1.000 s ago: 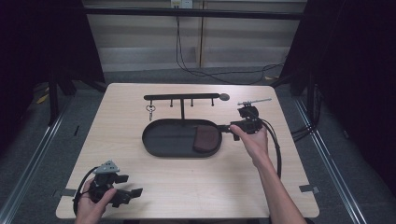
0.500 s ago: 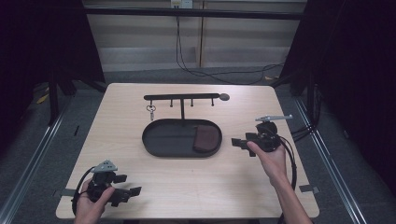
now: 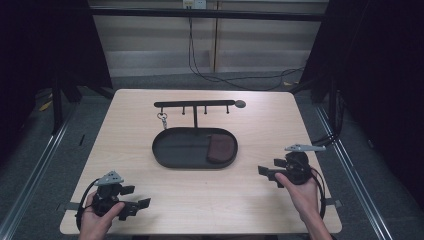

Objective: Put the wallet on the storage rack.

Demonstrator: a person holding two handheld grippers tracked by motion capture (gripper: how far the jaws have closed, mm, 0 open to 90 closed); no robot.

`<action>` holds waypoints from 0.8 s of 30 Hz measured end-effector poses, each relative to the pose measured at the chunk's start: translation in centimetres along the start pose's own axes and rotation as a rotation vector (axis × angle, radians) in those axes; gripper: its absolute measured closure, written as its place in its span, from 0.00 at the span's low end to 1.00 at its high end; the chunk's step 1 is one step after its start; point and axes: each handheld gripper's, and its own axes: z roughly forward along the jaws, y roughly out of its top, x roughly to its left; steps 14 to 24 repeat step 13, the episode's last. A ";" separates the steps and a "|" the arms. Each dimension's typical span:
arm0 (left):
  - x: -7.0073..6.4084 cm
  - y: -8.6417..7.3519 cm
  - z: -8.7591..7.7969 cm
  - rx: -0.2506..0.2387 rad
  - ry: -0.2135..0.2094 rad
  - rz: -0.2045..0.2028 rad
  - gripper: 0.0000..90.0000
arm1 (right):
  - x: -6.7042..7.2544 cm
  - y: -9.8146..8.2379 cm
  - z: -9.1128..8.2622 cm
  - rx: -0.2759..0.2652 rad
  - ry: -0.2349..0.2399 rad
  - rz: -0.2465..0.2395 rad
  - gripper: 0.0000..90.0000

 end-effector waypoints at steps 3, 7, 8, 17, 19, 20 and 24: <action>-0.1 0.0 0.0 0.001 0.002 0.002 0.19 | -0.1 -1.2 -0.3 0.003 -0.015 0.002 0.26; 0.1 0.0 0.0 -0.005 -0.011 -0.014 0.19 | -0.2 -2.7 -1.0 -0.004 -0.030 0.002 0.25; 0.1 0.0 0.0 0.001 -0.009 -0.019 0.19 | -0.3 -3.2 -1.1 -0.011 -0.041 0.001 0.26; 0.1 0.0 0.2 0.020 -0.007 -0.014 0.19 | -1.7 -4.8 -0.5 -0.006 -0.078 0.039 0.25; 0.1 0.0 0.2 0.020 -0.007 -0.014 0.19 | -1.7 -4.8 -0.5 -0.006 -0.078 0.039 0.25; 0.1 0.0 0.2 0.020 -0.007 -0.014 0.19 | -1.7 -4.8 -0.5 -0.006 -0.078 0.039 0.25; 0.1 0.0 0.2 0.020 -0.007 -0.014 0.19 | -1.7 -4.8 -0.5 -0.006 -0.078 0.039 0.25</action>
